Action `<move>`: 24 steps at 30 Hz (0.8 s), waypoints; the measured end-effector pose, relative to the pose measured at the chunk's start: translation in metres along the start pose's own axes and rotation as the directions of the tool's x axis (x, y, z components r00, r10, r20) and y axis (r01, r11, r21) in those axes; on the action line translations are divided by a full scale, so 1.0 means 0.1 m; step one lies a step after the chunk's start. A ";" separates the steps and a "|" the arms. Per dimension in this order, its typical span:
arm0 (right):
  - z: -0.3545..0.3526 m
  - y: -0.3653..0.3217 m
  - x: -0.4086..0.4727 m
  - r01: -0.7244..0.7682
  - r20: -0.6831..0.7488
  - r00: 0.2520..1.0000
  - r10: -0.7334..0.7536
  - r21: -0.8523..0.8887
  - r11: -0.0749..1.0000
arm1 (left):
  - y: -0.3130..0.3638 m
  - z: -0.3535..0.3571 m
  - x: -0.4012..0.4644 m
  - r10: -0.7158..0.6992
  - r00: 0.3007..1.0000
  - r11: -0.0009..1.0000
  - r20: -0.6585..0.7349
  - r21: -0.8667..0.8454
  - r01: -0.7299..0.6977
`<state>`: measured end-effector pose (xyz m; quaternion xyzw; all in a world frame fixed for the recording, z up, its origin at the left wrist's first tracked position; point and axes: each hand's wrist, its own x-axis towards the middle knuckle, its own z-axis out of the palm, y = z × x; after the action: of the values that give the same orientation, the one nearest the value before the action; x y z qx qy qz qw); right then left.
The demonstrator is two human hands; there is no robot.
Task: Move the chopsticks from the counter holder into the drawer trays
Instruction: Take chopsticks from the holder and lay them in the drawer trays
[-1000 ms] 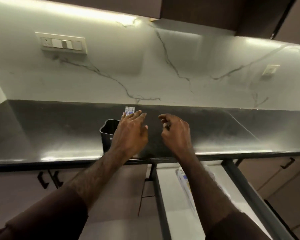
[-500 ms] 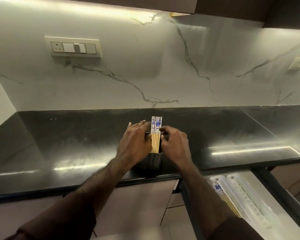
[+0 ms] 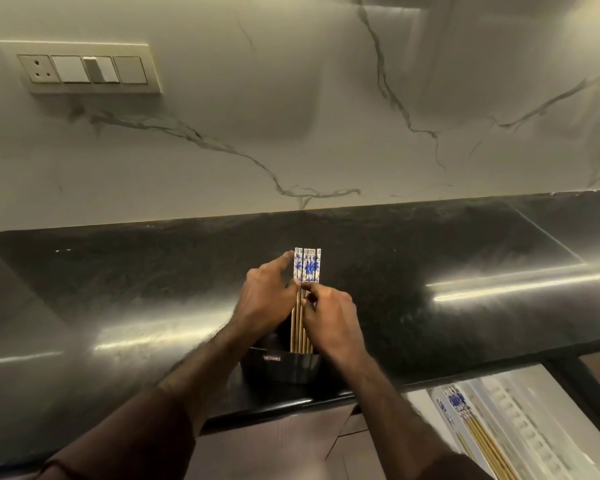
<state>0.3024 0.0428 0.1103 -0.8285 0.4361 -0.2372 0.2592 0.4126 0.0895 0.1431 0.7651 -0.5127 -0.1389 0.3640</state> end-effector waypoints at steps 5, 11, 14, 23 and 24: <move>0.04 0.01 0.08 -0.014 0.026 1.000 0.014 -0.015 1.000 | -0.17 0.19 0.24 -0.066 0.997 0.994 -0.029 -0.092 0.063; 0.08 0.00 0.15 -0.068 0.011 0.998 0.069 -0.038 0.997 | -0.26 0.31 0.39 -0.117 0.992 0.980 -0.049 -0.171 0.107; 0.09 -0.01 0.16 -0.099 -0.015 0.995 0.098 -0.037 0.994 | -0.30 0.32 0.45 -0.162 0.986 0.954 -0.036 -0.261 0.148; 0.10 -0.02 0.16 -0.113 -0.007 0.994 0.112 -0.052 0.992 | -0.39 0.35 0.45 -0.209 0.977 0.846 0.034 -0.495 0.198; 0.11 -0.02 0.17 -0.109 -0.010 0.994 0.109 -0.050 0.993 | -0.40 0.34 0.44 -0.217 0.975 0.832 0.042 -0.515 0.208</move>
<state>0.3186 0.0318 0.1062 -0.8088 0.4875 -0.2146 0.2494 0.4391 0.0450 0.0988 0.6927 -0.3651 -0.3039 0.5426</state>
